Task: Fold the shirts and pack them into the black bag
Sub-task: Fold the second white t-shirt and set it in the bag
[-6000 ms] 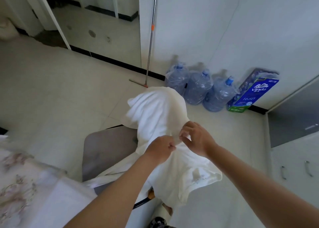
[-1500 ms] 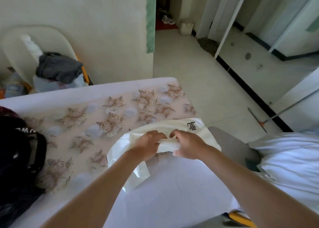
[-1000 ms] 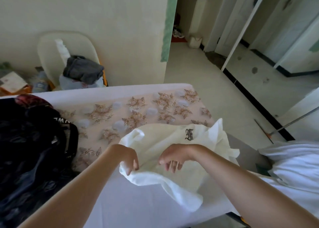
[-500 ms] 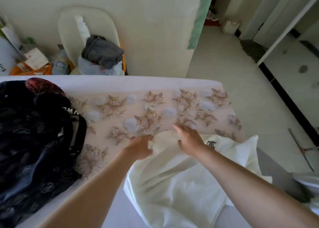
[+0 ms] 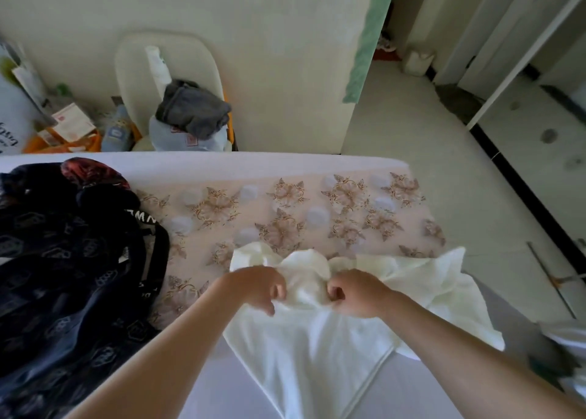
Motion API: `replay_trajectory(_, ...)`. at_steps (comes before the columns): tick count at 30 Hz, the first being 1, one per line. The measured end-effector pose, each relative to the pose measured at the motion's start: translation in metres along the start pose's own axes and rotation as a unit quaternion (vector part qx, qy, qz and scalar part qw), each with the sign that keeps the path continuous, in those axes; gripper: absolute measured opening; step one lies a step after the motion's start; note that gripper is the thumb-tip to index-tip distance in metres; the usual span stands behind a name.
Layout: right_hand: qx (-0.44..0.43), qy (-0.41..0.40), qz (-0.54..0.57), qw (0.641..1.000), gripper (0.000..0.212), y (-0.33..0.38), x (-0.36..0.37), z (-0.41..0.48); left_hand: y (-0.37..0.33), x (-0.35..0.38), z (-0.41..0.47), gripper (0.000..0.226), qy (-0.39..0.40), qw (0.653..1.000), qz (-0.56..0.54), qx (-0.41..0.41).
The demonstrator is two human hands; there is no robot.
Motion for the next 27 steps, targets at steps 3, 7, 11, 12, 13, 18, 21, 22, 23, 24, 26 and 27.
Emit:
replay_trajectory(3, 0.048, 0.055, 0.094, 0.993, 0.019, 0.005, 0.011, -0.014, 0.003, 0.019, -0.009, 0.018, 0.030, 0.996, -0.081, -0.022)
replay_trajectory(7, 0.107, -0.212, 0.125, 0.963, 0.009, -0.001, 0.000, -0.004, -0.003, 0.013, -0.002, 0.007, -0.347, 0.922, -0.136, 0.108)
replay_trajectory(11, 0.139, -0.131, -0.008, 0.982, 0.050, -0.013, 0.004, 0.012, -0.009, 0.009, 0.015, 0.060, -0.354, 0.928, -0.045, 0.110)
replay_trajectory(12, 0.144, -0.097, -0.010, 0.985, 0.056, -0.017, 0.005, 0.015, -0.008, 0.009, 0.019, 0.067, -0.306, 0.949, -0.037, 0.062)
replay_trajectory(13, 0.149, -0.066, -0.002, 0.987, 0.059, -0.019, 0.006, 0.016, -0.005, 0.011, 0.023, 0.065, -0.261, 0.965, -0.033, 0.017)
replay_trajectory(18, 0.182, -0.021, 0.044, 0.982, 0.063, -0.040, 0.009, 0.015, 0.009, 0.014, 0.024, 0.041, -0.292, 0.953, -0.036, 0.068)
replay_trajectory(21, 0.250, -0.035, 0.147, 0.956, 0.054, -0.055, 0.009, 0.017, -0.002, 0.014, 0.019, 0.028, -0.180, 0.983, -0.017, 0.012)
replay_trajectory(22, 0.272, -0.048, 0.155, 0.949, 0.043, -0.060, 0.010, 0.019, -0.007, 0.015, 0.021, 0.016, -0.139, 0.990, 0.002, -0.024)
replay_trajectory(23, 0.286, -0.053, 0.146, 0.945, 0.034, -0.064, 0.010, 0.020, -0.010, 0.016, 0.026, 0.019, -0.122, 0.991, 0.009, -0.058)
replay_trajectory(24, 0.292, -0.051, 0.126, 0.947, 0.030, -0.067, 0.010, 0.021, -0.012, 0.017, 0.032, 0.036, -0.118, 0.989, 0.020, -0.084)
replay_trajectory(26, 0.289, -0.031, 0.095, 0.952, 0.024, -0.068, 0.009, 0.023, -0.020, 0.013, 0.043, 0.057, -0.144, 0.984, 0.043, -0.092)
replay_trajectory(27, 0.284, -0.022, 0.087, 0.955, 0.023, -0.069, 0.007, 0.024, -0.025, 0.011, 0.047, 0.053, -0.152, 0.983, 0.056, -0.089)
Point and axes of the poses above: each hand's wrist, its own z-axis towards the middle knuckle, its own x-axis out of the palm, y = z × x, the point moved 2 cm from there along z, towards the middle knuckle, and after that the axes turned 11 degrees about -z, right-handed, at the moved point
